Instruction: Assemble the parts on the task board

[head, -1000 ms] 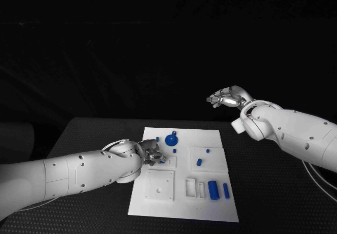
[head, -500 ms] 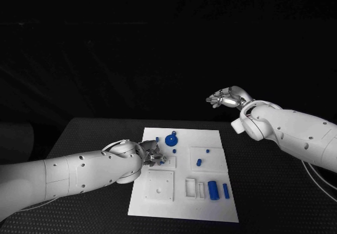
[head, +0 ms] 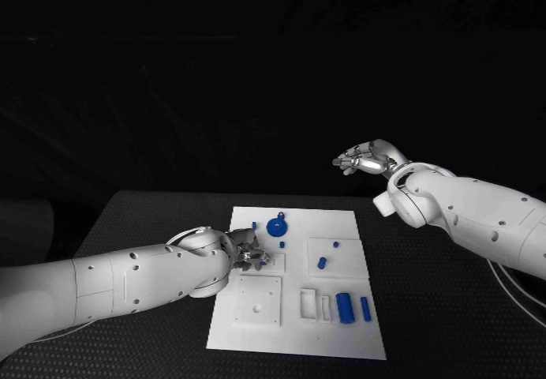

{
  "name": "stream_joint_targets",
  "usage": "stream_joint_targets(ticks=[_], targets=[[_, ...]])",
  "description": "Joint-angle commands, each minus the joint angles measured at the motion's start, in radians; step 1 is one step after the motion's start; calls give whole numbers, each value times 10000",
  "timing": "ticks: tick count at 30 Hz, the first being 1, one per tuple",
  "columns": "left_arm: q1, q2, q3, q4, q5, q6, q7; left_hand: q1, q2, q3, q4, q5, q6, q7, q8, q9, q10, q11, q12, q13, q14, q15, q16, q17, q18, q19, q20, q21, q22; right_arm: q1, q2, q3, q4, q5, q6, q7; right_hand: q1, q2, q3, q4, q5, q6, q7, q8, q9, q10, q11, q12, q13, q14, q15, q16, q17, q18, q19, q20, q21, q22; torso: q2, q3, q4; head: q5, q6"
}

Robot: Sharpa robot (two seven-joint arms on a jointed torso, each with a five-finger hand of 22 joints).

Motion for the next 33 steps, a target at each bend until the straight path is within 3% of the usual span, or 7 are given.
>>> stream_joint_targets(ticks=[1,3,8,11,15,31,33], targets=[[-44,63,-20,39,52,278,109,-17,-156,3,109,-119,840,-733,40,35,-302,-246,50,-32,-36,-32,55,-29,181,-63,-712,71,190,-5,3,6,-3,13,124,45,-87,30,-68,-13,40,-95,164,33,-18,64,21,-58,-15,33,51,-34,13,-8,-52,4,-63,13,-3,-2,5,5,4],[-44,60,-20,34,55,263,101,-61,-303,-19,253,-599,823,-737,56,34,-317,-245,83,-76,-52,-44,79,-67,195,-73,-718,82,184,-6,3,6,-2,13,130,45,-86,30,-70,-15,40,-96,164,33,-19,64,21,-59,-15,32,51,-36,13,-8,-53,4,-65,14,-3,-2,8,4,6],[-44,49,-20,24,60,159,94,-101,-649,-63,545,-1440,783,-740,89,23,-352,-247,158,-187,-93,-71,138,-159,225,-110,-728,95,175,-9,2,5,-7,13,138,41,-86,26,-79,-22,39,-100,166,31,-22,64,22,-62,-16,29,52,-41,14,-8,-56,6,-70,17,-2,-10,8,46,5],[-44,46,-20,0,60,145,97,-143,-944,-101,823,-2396,764,-746,111,10,-377,-254,211,-269,-120,-86,181,-227,247,-135,-735,91,165,-11,-3,5,-9,14,143,44,-88,23,-85,-26,38,-103,167,31,-24,63,23,-65,-16,27,53,-45,15,-8,-58,7,-74,19,0,-9,8,29,19],[-44,32,-20,-21,60,129,93,-176,-1191,-126,1055,-2823,750,-746,123,-5,-398,-257,248,-330,-144,-96,213,-276,263,-156,-739,84,162,-13,0,5,-9,14,142,48,-89,24,-90,-27,37,-104,168,30,-26,64,23,-66,-16,26,54,-47,15,-7,-58,7,-76,20,-4,-11,8,6,14],[-44,-77,-15,41,60,77,93,-208,-1502,-185,1327,-3002,741,-745,143,-19,-419,-264,299,-397,-168,-108,259,-328,278,-176,-741,83,163,-46,-33,4,-20,15,148,61,-117,-2,-136,-36,31,-106,170,34,-36,71,24,-76,-16,19,60,-67,21,-8,-67,15,-96,31,0,-16,4,15,44],[-44,-99,-14,53,60,51,101,-268,-1661,-240,1428,-3050,737,-744,152,-18,-424,-263,313,-412,-176,-109,274,-340,282,-183,-741,81,161,-47,-30,4,-24,15,152,59,-119,-3,-138,-37,31,-107,170,34,-36,71,24,-76,-16,19,61,-68,21,-8,-68,15,-97,32,-3,-11,8,3,34]])
